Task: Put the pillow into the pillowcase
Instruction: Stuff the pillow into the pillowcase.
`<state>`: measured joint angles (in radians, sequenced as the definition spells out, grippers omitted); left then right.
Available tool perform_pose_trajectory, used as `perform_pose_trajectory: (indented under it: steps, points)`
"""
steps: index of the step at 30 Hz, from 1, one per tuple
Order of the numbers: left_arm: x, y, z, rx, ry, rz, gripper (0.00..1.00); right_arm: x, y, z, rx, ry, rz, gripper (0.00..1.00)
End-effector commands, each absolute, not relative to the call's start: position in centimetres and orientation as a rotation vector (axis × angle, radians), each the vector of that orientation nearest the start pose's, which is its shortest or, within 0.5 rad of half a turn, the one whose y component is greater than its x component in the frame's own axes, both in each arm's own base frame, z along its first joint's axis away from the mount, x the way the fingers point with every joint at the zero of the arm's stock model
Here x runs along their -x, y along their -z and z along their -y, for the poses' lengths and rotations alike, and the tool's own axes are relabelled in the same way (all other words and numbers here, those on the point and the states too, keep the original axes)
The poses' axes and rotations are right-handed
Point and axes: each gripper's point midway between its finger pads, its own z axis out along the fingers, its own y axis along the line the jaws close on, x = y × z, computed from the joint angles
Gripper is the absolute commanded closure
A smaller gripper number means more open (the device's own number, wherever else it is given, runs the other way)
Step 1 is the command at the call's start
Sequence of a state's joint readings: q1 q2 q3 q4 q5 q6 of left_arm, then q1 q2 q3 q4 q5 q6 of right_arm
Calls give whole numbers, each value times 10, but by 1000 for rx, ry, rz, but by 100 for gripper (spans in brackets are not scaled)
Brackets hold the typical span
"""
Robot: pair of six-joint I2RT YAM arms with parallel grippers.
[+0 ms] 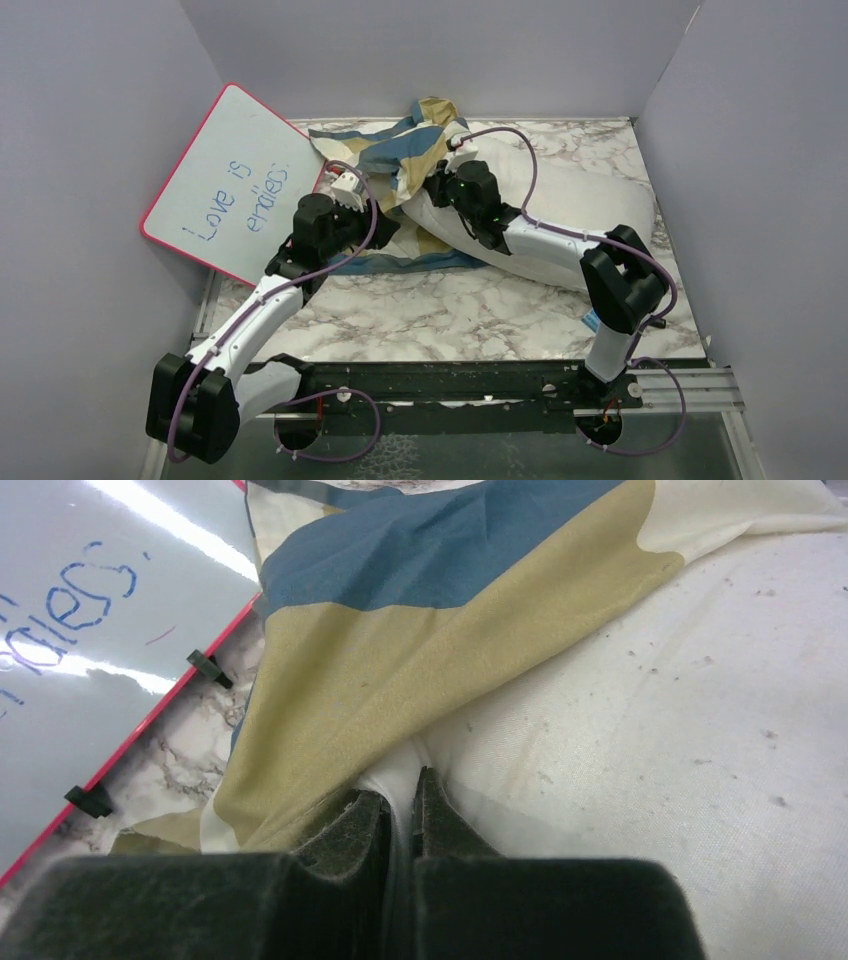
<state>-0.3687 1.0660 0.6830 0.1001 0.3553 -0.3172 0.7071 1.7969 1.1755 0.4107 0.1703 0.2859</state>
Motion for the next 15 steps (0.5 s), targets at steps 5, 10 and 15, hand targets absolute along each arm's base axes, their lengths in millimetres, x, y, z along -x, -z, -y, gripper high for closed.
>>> perform_pose_trajectory:
  steps: [5, 10, 15]
  points:
    - [-325, -159, 152, -377, 402, -1925, 34, -443, -222, -317, 96, -582, -1682, 99]
    - [-352, -153, 151, -489, 282, -1931, 24, -440, -234, -319, 108, -627, -1651, 99]
    - [-381, -139, 156, -617, 196, -1926, 22, -438, -240, -315, 108, -650, -1639, 99]
